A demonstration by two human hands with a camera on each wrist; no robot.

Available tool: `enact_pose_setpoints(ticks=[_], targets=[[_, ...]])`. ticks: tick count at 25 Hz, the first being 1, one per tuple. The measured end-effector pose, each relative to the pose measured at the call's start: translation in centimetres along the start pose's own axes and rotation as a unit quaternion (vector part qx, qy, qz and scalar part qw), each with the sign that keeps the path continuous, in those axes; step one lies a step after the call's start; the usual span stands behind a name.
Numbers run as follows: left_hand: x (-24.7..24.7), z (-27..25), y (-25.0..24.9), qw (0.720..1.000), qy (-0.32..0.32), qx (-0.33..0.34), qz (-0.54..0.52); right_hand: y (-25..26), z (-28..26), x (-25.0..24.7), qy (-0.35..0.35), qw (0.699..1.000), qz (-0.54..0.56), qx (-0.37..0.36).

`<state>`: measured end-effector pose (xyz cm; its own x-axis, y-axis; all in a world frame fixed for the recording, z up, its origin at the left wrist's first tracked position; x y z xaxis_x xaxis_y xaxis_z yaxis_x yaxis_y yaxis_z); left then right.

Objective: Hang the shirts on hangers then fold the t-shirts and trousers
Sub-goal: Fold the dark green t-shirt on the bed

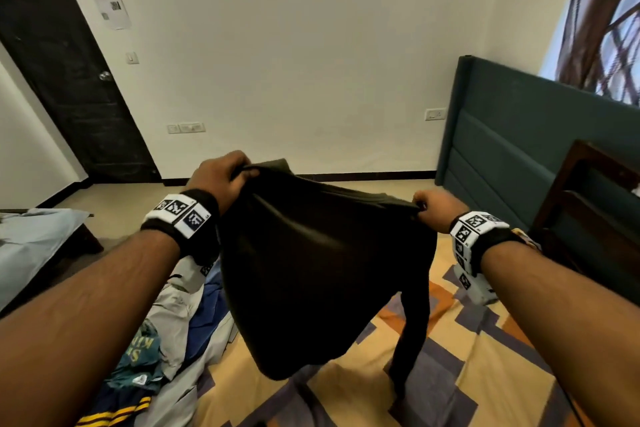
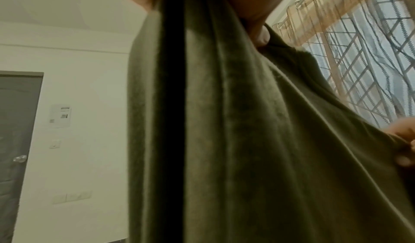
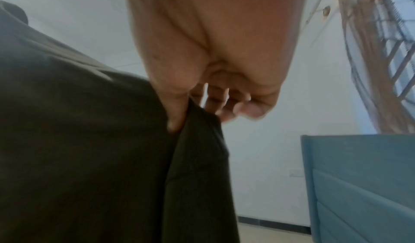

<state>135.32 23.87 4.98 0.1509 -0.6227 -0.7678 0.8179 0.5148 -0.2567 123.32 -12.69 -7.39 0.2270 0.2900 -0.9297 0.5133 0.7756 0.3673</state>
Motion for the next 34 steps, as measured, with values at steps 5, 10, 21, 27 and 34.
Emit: enact_pose_setpoints(ticks=[5,10,21,27,34], targets=[[6.5,-6.1,3.9,0.984,0.166,-0.053,0.039,-3.4,-3.7,2.5,-0.038,0.987,0.058,0.143],[11.9,-12.6,5.2,0.969,0.127,-0.191,-0.089,-8.4,-7.2,3.2,-0.072,0.971,0.080,0.215],[20.9,-13.9,-9.7,0.966,0.211,-0.107,-0.101,-23.6,-14.2,9.1,-0.067,0.633,0.601,0.483],[26.4,-14.0,-20.4,0.940,0.099,-0.178,-0.274,-27.4,-4.8,-4.0,-0.185,0.608,0.731,0.247],[32.7,-20.4,-13.5,0.862,-0.004,-0.374,-0.343,-12.2,8.2,2.3,0.009,0.893,0.438,0.099]])
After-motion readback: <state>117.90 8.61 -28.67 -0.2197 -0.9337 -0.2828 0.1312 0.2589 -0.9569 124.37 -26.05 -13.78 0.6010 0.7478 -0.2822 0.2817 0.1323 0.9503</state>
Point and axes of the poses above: each hand's wrist, its own z-axis towards the middle knuckle, its own x-axis out of the palm, y = z × x, the point moved 9 cm from there along z, towards the middle knuckle, and after that the axes turned 12 degrees about x, right-handed, at the moved point
